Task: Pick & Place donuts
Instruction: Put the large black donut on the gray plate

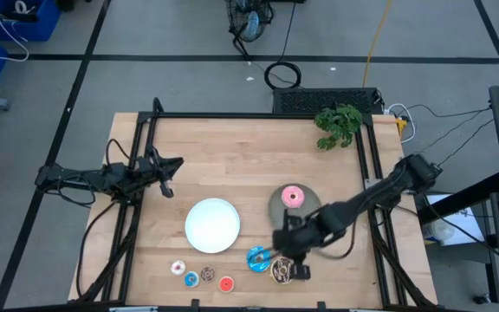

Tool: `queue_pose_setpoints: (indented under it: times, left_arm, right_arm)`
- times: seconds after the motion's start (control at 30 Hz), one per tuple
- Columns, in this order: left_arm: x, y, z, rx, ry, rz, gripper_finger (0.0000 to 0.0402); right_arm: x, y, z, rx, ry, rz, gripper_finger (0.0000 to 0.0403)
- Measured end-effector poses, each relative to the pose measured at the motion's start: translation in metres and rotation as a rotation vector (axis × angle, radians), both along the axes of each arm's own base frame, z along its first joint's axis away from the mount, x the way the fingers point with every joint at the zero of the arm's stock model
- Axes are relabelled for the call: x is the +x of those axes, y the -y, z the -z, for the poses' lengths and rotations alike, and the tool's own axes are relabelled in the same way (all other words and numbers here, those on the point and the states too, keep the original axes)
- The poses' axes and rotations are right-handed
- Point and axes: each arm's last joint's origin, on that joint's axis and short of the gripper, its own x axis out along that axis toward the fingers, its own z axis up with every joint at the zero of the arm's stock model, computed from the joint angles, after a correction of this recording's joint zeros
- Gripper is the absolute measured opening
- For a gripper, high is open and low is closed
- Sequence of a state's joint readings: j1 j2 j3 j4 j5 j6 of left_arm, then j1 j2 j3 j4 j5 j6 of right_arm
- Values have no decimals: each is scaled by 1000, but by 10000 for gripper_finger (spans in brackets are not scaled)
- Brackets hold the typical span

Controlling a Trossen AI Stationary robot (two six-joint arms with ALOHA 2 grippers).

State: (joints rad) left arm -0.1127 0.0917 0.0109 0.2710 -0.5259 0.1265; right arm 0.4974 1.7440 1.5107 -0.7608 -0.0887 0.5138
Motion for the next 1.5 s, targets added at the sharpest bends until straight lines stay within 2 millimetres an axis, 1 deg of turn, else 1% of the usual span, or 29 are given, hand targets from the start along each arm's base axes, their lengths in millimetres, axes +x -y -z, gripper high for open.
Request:
queue_pose_setpoints:
  times: [0.07,0.13,0.27,0.33,0.67,0.73,0.87,0.97,1.07,1.13,1.2,1.33,1.4,1.5]
  left_arm:
    - [0,0,0,-1,5,0,37]
    - [0,0,-1,-2,11,0,37]
    - [0,0,-1,-5,11,1,37]
    - [0,0,0,-4,3,1,37]
    - [0,0,1,-1,-7,1,37]
    - [0,0,1,-2,-5,1,37]
    - [0,0,1,-3,-4,1,37]
    - [0,0,1,-2,-4,1,37]
    - [0,0,1,-3,-4,1,37]
    - [0,0,1,-3,-5,1,37]
    - [0,0,1,-3,-4,1,37]
    - [0,0,1,-3,-4,1,37]
    - [0,0,1,-3,-4,1,37]
    - [0,0,1,-3,-4,1,37]
  right_arm:
    - [12,-13,-3,-30,-3,-44,0]
    - [21,-21,-8,-50,-17,-70,0]
    - [36,-30,-9,-61,-27,-80,0]
    - [39,-31,-8,-71,-32,-90,0]
    - [38,-27,-3,-158,-40,-65,0]
    - [36,-27,-2,-175,-40,-92,0]
    - [31,-35,-2,-190,-37,-145,0]
    - [28,-40,-2,-192,-38,-108,0]
    - [25,-43,-2,-249,-19,-73,0]
    - [23,-44,3,-296,-3,-60,0]
    - [20,-43,15,-311,-22,-63,0]
    - [15,-41,40,-280,-99,-63,0]
    - [13,-41,47,-264,-123,-59,0]
    - [12,-41,50,-245,-136,-63,0]
